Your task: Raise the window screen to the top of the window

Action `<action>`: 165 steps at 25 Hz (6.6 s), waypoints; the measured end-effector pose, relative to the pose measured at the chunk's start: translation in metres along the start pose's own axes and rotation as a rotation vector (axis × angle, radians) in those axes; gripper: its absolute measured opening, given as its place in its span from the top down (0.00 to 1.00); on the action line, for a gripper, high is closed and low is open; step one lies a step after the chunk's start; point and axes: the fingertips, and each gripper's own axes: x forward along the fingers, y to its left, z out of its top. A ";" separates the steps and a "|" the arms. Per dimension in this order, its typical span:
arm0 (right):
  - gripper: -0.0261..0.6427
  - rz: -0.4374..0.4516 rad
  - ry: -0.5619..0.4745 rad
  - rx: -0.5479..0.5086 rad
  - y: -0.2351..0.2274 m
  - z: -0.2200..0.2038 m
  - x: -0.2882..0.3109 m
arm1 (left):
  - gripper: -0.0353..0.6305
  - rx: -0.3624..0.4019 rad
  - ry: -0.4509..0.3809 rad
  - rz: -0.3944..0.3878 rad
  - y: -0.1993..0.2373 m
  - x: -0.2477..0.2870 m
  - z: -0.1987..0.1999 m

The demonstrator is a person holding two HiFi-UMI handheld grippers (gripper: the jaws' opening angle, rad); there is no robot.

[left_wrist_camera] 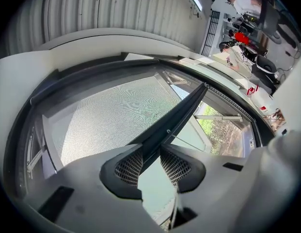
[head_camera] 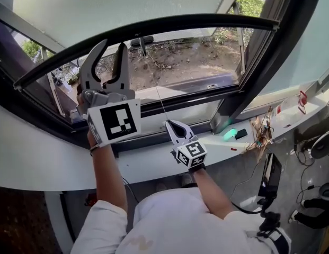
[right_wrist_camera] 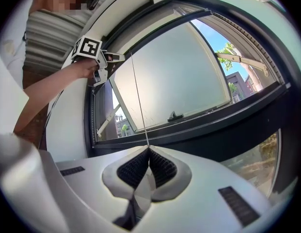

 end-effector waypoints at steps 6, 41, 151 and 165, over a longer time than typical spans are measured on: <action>0.96 0.006 -0.029 0.005 0.003 0.014 0.000 | 0.81 0.038 -0.013 -0.005 0.012 0.003 0.011; 0.96 0.068 -0.142 -0.025 0.028 0.082 0.004 | 0.81 0.033 -0.077 0.078 0.060 0.027 0.046; 0.96 0.069 -0.256 -0.081 0.082 0.205 0.010 | 0.82 -0.607 -0.072 -0.050 0.038 -0.049 -0.033; 0.96 -0.121 -0.032 -0.031 0.118 0.073 -0.039 | 0.94 -0.820 0.214 -0.206 -0.139 -0.183 -0.140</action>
